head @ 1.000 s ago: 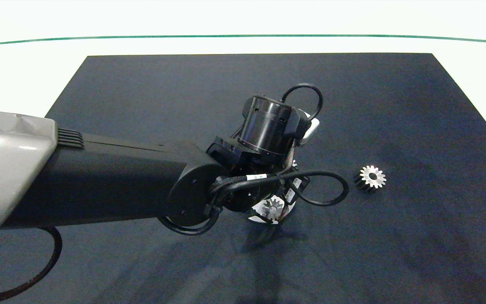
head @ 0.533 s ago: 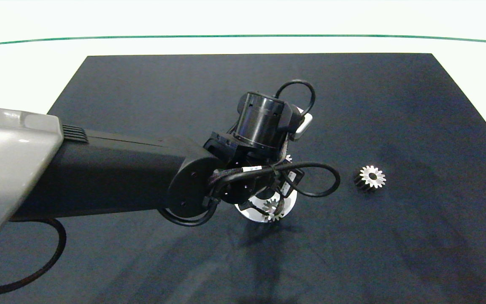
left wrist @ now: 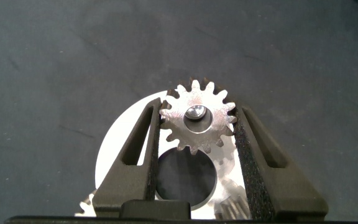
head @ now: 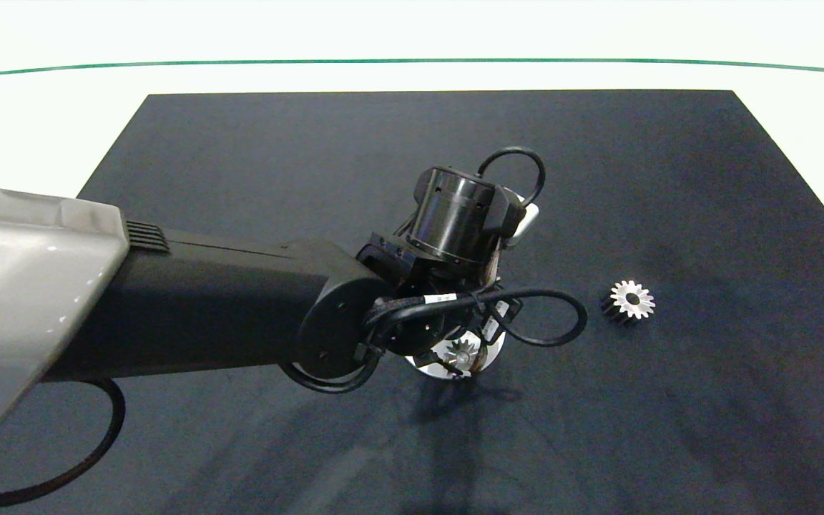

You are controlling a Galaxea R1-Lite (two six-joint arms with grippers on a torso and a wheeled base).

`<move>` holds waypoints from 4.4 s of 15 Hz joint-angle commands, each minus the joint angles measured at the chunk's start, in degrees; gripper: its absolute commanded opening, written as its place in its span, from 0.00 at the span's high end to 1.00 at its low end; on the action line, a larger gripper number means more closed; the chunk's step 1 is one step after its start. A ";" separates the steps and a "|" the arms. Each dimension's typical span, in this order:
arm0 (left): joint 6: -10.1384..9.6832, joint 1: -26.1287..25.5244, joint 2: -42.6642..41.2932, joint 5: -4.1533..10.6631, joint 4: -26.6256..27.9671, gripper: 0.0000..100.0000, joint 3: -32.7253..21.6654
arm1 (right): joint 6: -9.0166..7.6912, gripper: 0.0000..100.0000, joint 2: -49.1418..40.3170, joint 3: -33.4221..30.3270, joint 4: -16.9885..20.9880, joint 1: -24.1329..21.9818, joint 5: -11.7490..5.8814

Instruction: Remove an incorrectly installed larger gear and replace it with the correct smaller gear

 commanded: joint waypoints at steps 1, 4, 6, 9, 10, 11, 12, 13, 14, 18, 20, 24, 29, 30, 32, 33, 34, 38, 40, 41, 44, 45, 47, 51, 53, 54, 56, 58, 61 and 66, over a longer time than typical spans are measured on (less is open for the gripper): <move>-0.18 -0.13 0.74 0.34 0.00 0.81 -0.04 | -0.07 0.00 -0.01 0.07 0.03 0.03 0.04; -0.18 -0.48 0.92 0.61 -0.09 0.81 -0.04 | 0.46 0.00 -0.01 0.07 0.03 0.03 0.04; -0.10 -0.83 1.09 0.87 0.00 0.00 -0.04 | 0.46 0.00 -0.01 0.07 0.03 0.03 0.04; -0.18 -1.10 1.18 0.87 0.00 0.00 -0.04 | 0.54 0.00 0.08 0.07 0.03 -0.06 0.04; -0.18 -1.18 1.09 0.87 0.08 0.00 0.04 | 0.54 0.00 0.08 -0.02 0.03 -0.06 0.30; -0.18 -1.27 1.01 0.87 0.08 0.00 -0.04 | 0.54 0.00 0.08 -0.02 -0.05 -0.06 0.47; -0.18 -1.27 0.83 0.87 0.00 0.00 0.04 | 0.54 0.00 0.08 0.07 -0.05 -0.06 0.47; -0.18 -1.36 0.74 0.87 0.00 0.00 0.04 | 0.54 0.00 0.08 0.07 -0.05 -0.06 0.47; -0.18 -1.36 0.57 0.87 0.08 0.00 0.04 | 0.54 0.00 0.17 -0.02 -0.05 -0.06 0.47; -0.18 -1.89 -2.51 0.96 4.04 0.00 -0.04 | 0.54 0.00 0.17 0.07 -0.05 -0.06 0.47; -0.10 -1.62 -3.57 0.87 4.04 0.00 -0.04 | 0.54 0.00 0.17 0.07 -0.05 -0.14 0.47; 0.08 -1.18 -5.85 0.87 6.33 0.00 -0.66 | 0.54 0.00 0.26 0.07 -0.05 -0.14 0.47; 1.40 1.19 -5.76 0.96 6.24 0.00 -1.01 | 0.54 0.00 0.08 0.07 -0.05 -0.14 0.56; 1.75 1.80 -5.67 0.87 6.24 0.00 -1.01 | 0.54 0.00 0.17 0.07 -0.05 -0.06 0.56; 2.10 3.03 -5.50 0.87 6.15 0.00 -1.01 | 0.54 0.00 0.26 0.07 -0.05 -0.06 0.65; 2.10 3.47 -5.32 0.96 6.15 0.00 -0.92 | 0.54 0.00 0.34 0.16 -0.05 -0.06 0.74; 2.10 3.47 -5.15 0.96 6.15 0.00 -1.01 | 0.54 0.00 0.34 0.07 -0.14 -0.06 1.09; 2.10 2.60 -3.13 0.96 6.06 0.00 -3.03 | 0.90 0.00 0.26 0.16 -0.14 -0.14 1.00; 2.10 1.72 -2.42 0.96 6.06 0.00 -3.47 | 0.98 0.00 0.17 0.07 -0.14 -0.23 0.91; 2.10 1.36 -2.07 0.96 5.97 0.00 -3.74 | 0.98 0.00 0.08 0.07 -0.23 -0.23 0.91; 2.10 0.57 -0.66 0.96 5.97 0.00 -5.05 | 1.78 0.00 -0.01 0.16 -0.14 -0.23 0.91; 2.19 0.49 -0.05 0.96 5.97 0.00 -5.93 | 2.21 0.00 -0.01 0.16 -0.23 -0.23 0.83; 2.28 0.31 0.92 0.96 5.97 0.00 -7.52 | 2.21 0.00 -0.09 0.16 -0.14 -0.23 0.83; 2.36 0.66 0.48 0.87 6.06 0.00 -7.69 | 2.21 0.00 -0.09 0.07 -0.23 -0.23 0.83; 2.36 0.57 -0.93 0.87 6.33 0.00 -7.78 | 2.21 0.00 -0.09 0.07 -0.23 -0.23 0.91; 2.36 0.40 -1.37 0.87 6.41 0.00 -7.87 | 2.21 0.00 -0.01 0.07 -0.23 -0.23 0.83; 2.36 -0.04 -2.86 0.87 7.91 0.00 -7.95 | 2.13 0.00 -0.01 -0.02 -0.23 -0.23 0.83; 2.28 0.22 -3.04 0.87 8.08 0.00 -7.78 | 2.13 0.00 -0.09 -0.20 -0.23 -0.23 0.83; 2.28 0.49 -2.69 0.87 8.08 0.00 -7.60 | 2.04 0.00 -0.18 -0.20 -0.23 -0.32 0.83; 2.72 2.24 -2.60 0.87 8.08 0.00 -7.16 | 2.13 0.00 -0.09 -0.20 -0.23 -0.23 0.83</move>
